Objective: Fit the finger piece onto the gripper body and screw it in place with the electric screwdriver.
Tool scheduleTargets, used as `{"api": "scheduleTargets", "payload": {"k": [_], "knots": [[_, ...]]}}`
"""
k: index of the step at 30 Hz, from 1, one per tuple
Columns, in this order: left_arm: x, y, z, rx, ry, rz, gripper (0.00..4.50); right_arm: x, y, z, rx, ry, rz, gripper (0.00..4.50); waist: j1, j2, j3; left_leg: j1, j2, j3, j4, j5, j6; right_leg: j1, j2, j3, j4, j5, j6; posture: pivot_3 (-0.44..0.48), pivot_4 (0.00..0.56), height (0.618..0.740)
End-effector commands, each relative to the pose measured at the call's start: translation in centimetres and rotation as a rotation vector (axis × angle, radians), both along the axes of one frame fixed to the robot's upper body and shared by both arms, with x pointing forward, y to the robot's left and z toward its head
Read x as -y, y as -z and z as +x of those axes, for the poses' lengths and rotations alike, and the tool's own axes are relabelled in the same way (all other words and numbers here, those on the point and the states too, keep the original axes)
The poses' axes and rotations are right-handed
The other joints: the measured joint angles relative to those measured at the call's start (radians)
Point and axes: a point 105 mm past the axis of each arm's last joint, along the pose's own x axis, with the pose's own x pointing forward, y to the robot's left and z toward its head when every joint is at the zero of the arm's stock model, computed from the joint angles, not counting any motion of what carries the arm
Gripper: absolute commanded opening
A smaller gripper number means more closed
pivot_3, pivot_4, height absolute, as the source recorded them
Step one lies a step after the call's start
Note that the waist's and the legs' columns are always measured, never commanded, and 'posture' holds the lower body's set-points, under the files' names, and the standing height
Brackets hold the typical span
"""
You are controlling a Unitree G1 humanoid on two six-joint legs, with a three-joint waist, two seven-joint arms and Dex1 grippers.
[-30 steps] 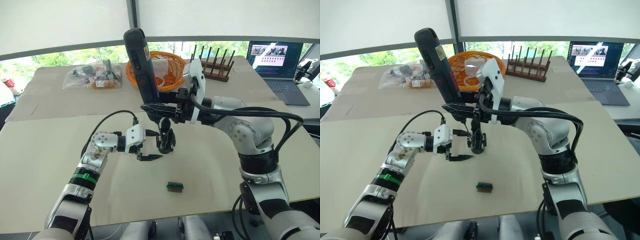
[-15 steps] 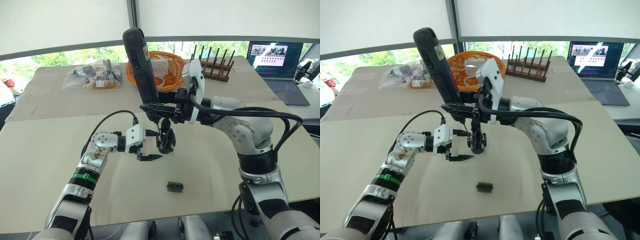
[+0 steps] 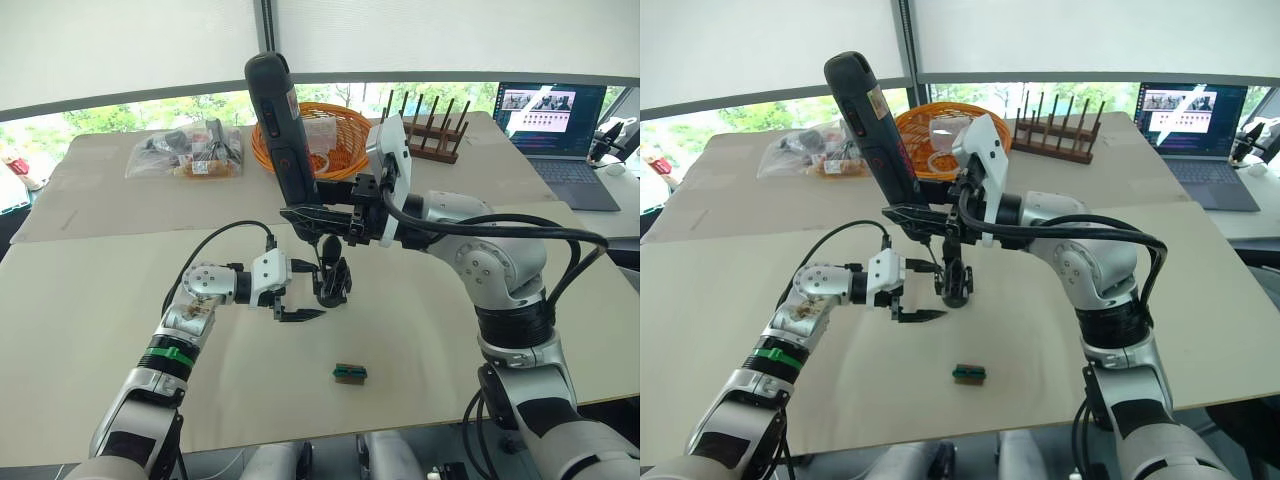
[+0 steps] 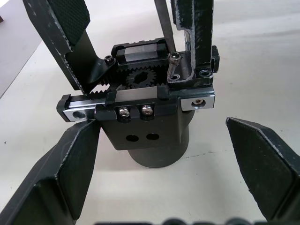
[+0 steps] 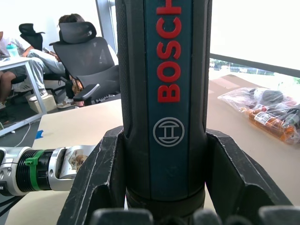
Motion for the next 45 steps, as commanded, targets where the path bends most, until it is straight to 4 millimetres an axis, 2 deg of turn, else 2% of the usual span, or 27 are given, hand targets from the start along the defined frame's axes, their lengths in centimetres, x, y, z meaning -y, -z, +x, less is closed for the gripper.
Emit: {"api": "scheduleTargets", "payload": {"k": [1,23,45], "knots": [[0.3,-0.9,0.2,0.041,0.015,-0.006,4.5,0.3,-2.0,-0.9,0.082,-0.018,0.047,1.93,0.0,0.0,0.0,0.0,0.0,0.0,0.0,0.0,0.0,0.0,0.0,0.0,0.0,0.0,0.0,0.0,0.15,0.74],[-0.8,-0.4,0.3,0.026,0.004,0.021,4.5,0.5,-2.2,-1.2,0.088,-0.016,0.041,1.93,0.0,0.0,0.0,0.0,0.0,0.0,0.0,0.0,0.0,0.0,0.0,0.0,0.0,0.0,0.0,0.0,0.15,0.74],[-0.5,-0.8,0.3,0.008,0.015,0.002,4.5,0.3,-1.9,-0.9,0.077,-0.014,0.048,1.93,0.0,0.0,0.0,0.0,0.0,0.0,0.0,0.0,0.0,0.0,0.0,0.0,0.0,0.0,0.0,0.0,0.15,0.74]]}}
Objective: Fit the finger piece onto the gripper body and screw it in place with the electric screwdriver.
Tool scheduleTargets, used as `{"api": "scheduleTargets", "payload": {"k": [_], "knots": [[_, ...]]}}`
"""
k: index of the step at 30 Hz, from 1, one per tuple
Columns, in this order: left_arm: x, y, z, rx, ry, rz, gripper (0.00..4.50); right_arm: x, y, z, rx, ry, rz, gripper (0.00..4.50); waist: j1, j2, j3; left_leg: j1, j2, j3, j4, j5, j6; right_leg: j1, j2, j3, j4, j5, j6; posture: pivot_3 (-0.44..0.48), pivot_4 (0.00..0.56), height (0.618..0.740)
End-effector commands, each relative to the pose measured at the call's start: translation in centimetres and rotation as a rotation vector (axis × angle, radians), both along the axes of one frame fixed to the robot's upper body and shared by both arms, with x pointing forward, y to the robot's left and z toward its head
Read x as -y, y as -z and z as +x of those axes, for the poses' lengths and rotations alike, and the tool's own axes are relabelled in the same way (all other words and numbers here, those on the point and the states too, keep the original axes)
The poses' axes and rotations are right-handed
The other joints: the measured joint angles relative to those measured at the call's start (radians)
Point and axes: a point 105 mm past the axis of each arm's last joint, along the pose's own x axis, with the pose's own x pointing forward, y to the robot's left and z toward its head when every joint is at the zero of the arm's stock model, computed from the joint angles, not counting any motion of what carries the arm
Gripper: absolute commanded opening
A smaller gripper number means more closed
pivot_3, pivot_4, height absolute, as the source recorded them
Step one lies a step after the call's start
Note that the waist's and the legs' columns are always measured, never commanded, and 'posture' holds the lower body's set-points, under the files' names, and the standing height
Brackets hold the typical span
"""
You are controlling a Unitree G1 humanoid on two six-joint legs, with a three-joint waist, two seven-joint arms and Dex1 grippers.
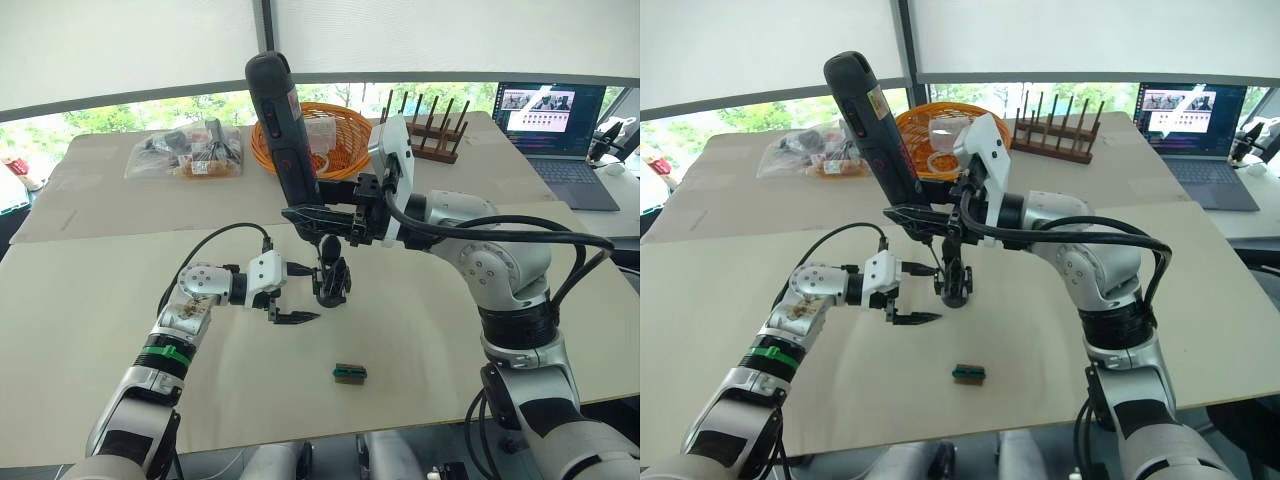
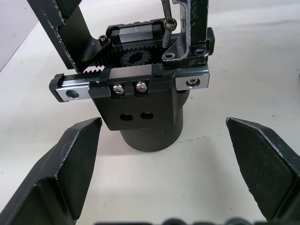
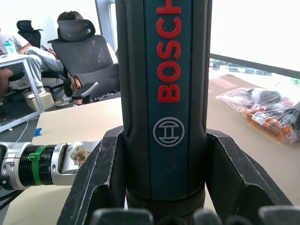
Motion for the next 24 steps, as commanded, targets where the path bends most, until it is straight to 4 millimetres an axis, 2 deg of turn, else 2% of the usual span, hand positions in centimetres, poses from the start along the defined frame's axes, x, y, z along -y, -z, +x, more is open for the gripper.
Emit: {"api": "scheduleTargets", "payload": {"k": [1,24], "knots": [[0.23,-1.36,0.29,0.046,0.011,-0.021,4.5,0.12,-1.81,-0.75,0.066,-0.017,0.057,1.93,0.0,0.0,0.0,0.0,0.0,0.0,0.0,0.0,0.0,0.0,0.0,0.0,0.0,0.0,0.0,0.0,0.15,0.74],[0.27,-1.49,0.49,0.059,0.006,-0.02,4.5,0.27,-1.44,-0.72,0.057,-0.013,0.041,1.93,0.0,0.0,0.0,0.0,0.0,0.0,0.0,0.0,0.0,0.0,0.0,0.0,0.0,0.0,0.0,0.0,0.15,0.74]]}}
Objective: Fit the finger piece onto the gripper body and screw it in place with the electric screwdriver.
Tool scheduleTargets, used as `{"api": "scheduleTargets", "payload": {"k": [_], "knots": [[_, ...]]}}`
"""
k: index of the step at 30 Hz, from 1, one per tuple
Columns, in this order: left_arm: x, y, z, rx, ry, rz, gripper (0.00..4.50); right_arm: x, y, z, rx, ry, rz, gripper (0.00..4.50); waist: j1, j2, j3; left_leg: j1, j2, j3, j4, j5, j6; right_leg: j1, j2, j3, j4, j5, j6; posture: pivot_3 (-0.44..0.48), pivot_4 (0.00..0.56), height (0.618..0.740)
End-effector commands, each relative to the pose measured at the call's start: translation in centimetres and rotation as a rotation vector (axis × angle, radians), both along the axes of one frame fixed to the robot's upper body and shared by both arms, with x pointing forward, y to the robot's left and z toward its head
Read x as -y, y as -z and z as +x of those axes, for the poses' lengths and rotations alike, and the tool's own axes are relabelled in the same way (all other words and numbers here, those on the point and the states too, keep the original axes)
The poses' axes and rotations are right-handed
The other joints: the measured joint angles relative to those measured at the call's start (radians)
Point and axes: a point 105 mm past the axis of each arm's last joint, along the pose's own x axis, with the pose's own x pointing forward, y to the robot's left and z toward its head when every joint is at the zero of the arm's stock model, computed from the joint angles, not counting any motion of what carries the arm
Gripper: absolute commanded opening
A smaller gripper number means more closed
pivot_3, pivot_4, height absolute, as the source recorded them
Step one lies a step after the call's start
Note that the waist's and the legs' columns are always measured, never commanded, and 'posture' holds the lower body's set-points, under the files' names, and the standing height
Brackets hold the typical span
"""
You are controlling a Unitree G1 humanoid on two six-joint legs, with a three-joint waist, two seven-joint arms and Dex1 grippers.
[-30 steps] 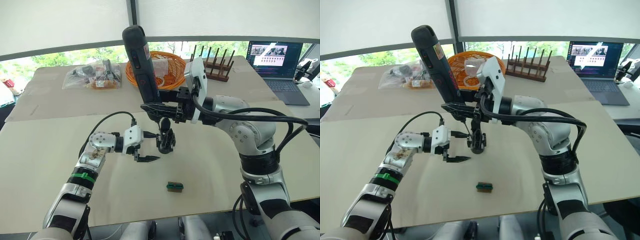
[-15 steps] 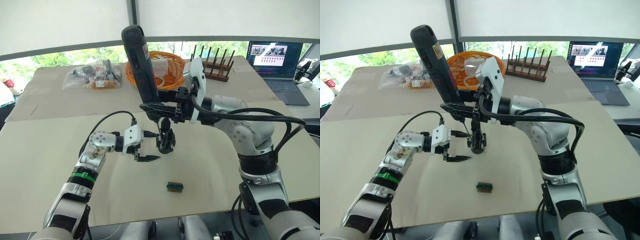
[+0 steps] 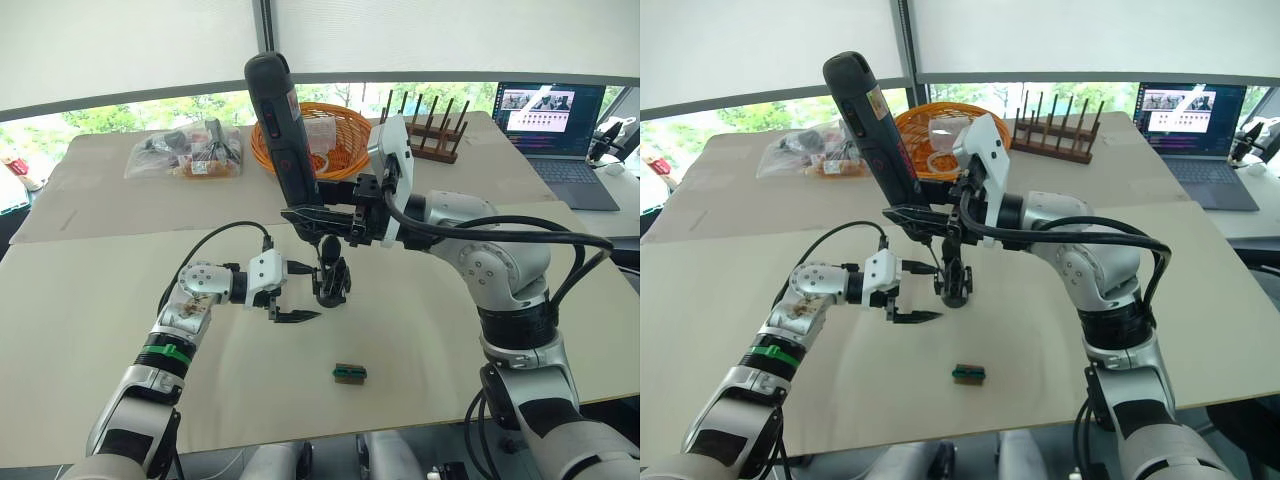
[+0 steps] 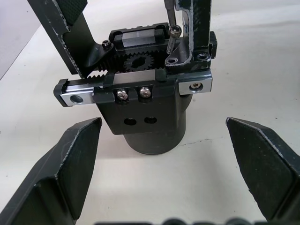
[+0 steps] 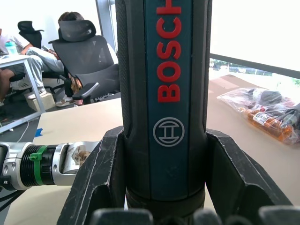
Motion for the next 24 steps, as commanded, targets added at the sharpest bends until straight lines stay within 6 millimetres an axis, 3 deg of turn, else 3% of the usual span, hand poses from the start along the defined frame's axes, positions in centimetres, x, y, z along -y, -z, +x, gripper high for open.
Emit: {"api": "scheduleTargets", "payload": {"k": [1,24], "knots": [[0.19,-1.27,0.38,0.048,0.006,-0.019,4.5,0.26,-1.47,-0.73,0.057,-0.012,0.042,1.93,0.0,0.0,0.0,0.0,0.0,0.0,0.0,0.0,0.0,0.0,0.0,0.0,0.0,0.0,0.0,0.0,0.15,0.74],[0.25,-1.32,0.24,0.051,0.012,-0.017,4.5,0.02,-1.33,-0.69,0.065,-0.012,0.043,1.93,0.0,0.0,0.0,0.0,0.0,0.0,0.0,0.0,0.0,0.0,0.0,0.0,0.0,0.0,0.0,0.0,0.15,0.74]]}}
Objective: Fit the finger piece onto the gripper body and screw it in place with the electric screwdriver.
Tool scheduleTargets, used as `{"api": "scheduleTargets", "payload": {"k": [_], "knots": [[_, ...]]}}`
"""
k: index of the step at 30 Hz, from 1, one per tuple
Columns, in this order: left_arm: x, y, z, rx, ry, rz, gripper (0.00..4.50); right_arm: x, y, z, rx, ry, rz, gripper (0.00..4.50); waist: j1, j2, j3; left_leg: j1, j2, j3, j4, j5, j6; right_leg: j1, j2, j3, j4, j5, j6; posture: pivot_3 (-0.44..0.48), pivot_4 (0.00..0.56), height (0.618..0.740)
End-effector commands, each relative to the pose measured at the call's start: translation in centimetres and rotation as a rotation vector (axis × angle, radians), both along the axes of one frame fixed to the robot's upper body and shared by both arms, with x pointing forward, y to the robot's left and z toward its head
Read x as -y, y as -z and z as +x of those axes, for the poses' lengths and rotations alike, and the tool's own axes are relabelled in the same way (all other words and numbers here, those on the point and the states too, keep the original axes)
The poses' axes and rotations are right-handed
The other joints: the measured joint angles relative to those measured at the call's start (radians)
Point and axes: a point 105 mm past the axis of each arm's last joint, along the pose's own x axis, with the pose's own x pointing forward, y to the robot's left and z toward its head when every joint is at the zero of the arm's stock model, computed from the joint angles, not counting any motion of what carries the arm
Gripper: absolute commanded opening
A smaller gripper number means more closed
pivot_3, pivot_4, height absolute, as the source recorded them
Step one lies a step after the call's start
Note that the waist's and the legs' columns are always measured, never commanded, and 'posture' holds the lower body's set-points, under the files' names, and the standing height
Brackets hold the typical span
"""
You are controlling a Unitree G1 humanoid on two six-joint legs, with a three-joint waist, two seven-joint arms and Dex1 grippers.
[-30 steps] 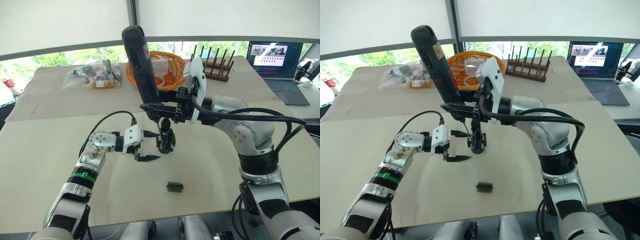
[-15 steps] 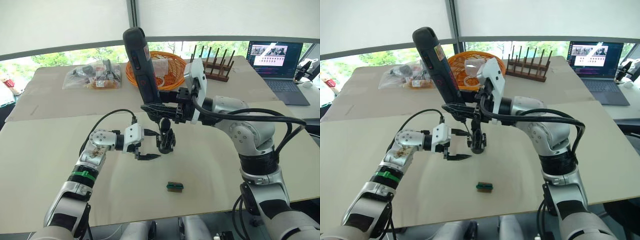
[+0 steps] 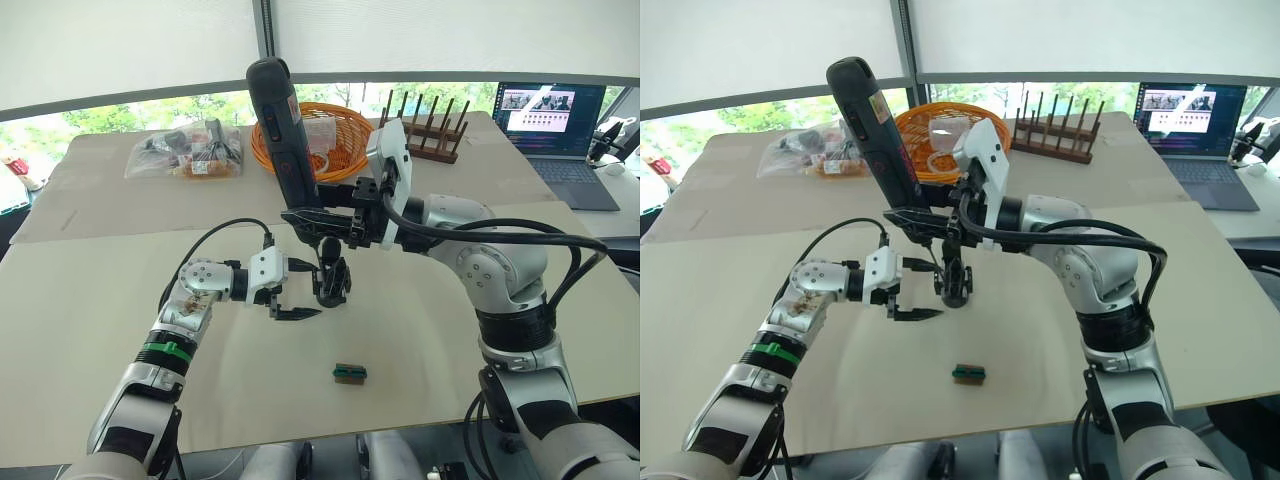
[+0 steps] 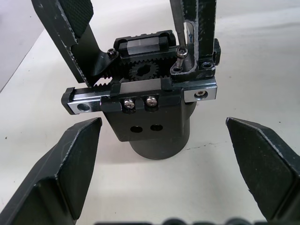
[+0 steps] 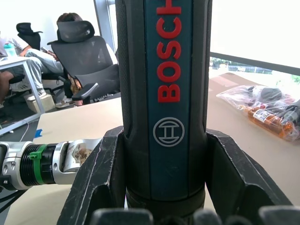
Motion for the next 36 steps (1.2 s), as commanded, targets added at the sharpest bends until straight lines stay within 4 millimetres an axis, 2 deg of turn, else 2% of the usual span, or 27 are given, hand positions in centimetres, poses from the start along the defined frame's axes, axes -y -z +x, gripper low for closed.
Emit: {"api": "scheduleTargets", "payload": {"k": [1,36], "knots": [[0.1,-0.96,0.11,0.04,0.008,-0.016,4.5,0.05,-1.7,-0.78,0.079,-0.019,0.038,1.93,0.0,0.0,0.0,0.0,0.0,0.0,0.0,0.0,0.0,0.0,0.0,0.0,0.0,0.0,0.0,0.0,0.15,0.74],[0.27,-0.45,-0.06,0.032,0.001,-0.02,4.5,0.5,-1.34,-0.13,0.076,0.003,0.025,1.93,0.0,0.0,0.0,0.0,0.0,0.0,0.0,0.0,0.0,0.0,0.0,0.0,0.0,0.0,0.0,0.0,0.15,0.74]]}}
